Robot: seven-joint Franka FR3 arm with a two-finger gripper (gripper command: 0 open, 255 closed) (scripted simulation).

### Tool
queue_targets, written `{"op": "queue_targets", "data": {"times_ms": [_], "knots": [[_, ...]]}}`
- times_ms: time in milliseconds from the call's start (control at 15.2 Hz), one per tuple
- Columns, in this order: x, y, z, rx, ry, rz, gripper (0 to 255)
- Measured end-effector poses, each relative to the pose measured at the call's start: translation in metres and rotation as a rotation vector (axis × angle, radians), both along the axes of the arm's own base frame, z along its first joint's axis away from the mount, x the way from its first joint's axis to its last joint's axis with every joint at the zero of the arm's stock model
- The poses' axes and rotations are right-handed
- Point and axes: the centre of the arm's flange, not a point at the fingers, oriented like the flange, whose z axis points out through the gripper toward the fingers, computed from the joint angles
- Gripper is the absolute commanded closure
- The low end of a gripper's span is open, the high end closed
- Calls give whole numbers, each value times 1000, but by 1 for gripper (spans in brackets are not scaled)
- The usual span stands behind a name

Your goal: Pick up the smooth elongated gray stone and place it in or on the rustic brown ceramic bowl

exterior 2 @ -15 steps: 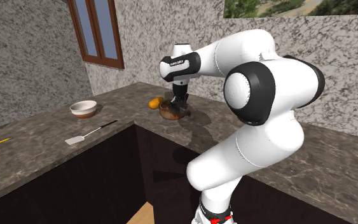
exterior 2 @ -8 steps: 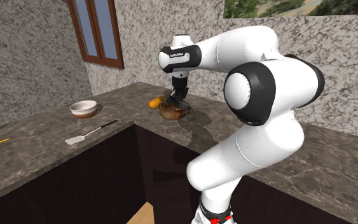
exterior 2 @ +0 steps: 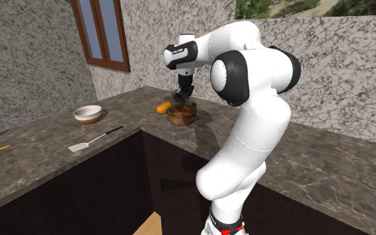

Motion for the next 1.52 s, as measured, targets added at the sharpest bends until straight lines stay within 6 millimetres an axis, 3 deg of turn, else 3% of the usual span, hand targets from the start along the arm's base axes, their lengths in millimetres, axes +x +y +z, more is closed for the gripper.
{"op": "queue_targets", "data": {"times_ms": [462, 1254, 1518], "knots": [[86, -6, -5, 0, 0, 0, 255], [92, -6, -66, 0, 0, 0, 255], [92, -6, -71, 0, 0, 0, 255]]}}
